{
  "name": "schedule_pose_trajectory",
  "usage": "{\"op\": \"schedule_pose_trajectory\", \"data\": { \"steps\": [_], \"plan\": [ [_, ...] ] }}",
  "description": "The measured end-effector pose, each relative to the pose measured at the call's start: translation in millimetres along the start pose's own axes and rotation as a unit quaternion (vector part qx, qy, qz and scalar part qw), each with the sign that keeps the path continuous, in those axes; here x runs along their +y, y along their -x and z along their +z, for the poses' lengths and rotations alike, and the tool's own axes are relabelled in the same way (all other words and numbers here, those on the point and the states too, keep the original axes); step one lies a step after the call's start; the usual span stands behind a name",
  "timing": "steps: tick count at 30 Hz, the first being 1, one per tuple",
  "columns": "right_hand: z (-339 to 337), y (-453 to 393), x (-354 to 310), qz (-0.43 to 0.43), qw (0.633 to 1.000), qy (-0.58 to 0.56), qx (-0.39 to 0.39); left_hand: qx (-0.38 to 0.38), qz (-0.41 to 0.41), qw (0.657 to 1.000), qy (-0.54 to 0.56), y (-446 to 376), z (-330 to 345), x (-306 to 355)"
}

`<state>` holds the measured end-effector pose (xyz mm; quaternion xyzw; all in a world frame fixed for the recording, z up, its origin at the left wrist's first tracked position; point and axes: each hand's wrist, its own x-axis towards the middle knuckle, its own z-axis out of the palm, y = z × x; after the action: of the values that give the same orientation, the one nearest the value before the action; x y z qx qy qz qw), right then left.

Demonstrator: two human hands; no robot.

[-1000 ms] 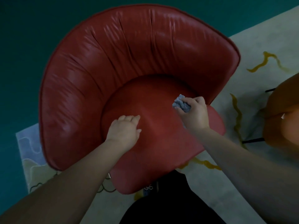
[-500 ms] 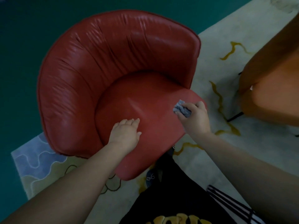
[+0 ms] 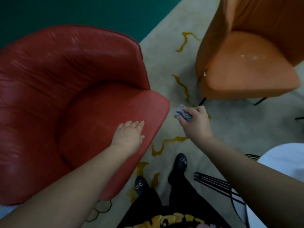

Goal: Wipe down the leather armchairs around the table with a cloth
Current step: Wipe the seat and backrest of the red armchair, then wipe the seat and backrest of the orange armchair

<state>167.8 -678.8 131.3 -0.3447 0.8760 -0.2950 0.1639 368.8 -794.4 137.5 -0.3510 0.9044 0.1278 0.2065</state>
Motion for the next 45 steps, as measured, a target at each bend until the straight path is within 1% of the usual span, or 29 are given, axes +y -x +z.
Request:
{"op": "schedule_pose_trajectory", "data": {
  "steps": [9, 12, 17, 21, 24, 37, 40, 42, 45],
  "plan": [
    [-66, -56, 88, 0.090, 0.996, -0.007, 0.020, -0.022, 0.081, 0.995, -0.050, -92, -29, 98],
    [-86, -82, 113, 0.104, 0.994, -0.014, 0.041, -0.015, 0.105, 0.991, -0.077, -127, -43, 127],
    [-124, -124, 151, 0.123, 0.990, -0.020, 0.072, 0.002, 0.117, 0.987, -0.107, -183, -70, 173],
    [-147, -153, 177, 0.149, 0.985, -0.017, 0.083, 0.003, 0.128, 0.988, -0.084, -222, -89, 214],
    [-158, -175, 191, 0.170, 0.980, -0.021, 0.106, -0.005, 0.144, 0.987, -0.070, -249, -100, 238],
    [-184, -303, 223, 0.238, 0.953, -0.038, 0.184, -0.034, 0.227, 0.968, -0.103, -410, -152, 280],
    [-186, -329, 234, 0.249, 0.946, -0.048, 0.201, -0.029, 0.254, 0.960, -0.117, -440, -163, 290],
    [-188, -345, 244, 0.248, 0.945, -0.052, 0.207, -0.020, 0.261, 0.957, -0.122, -459, -169, 299],
    [-194, -372, 265, 0.254, 0.942, -0.057, 0.210, -0.027, 0.255, 0.960, -0.116, -487, -172, 315]
  ]
}}
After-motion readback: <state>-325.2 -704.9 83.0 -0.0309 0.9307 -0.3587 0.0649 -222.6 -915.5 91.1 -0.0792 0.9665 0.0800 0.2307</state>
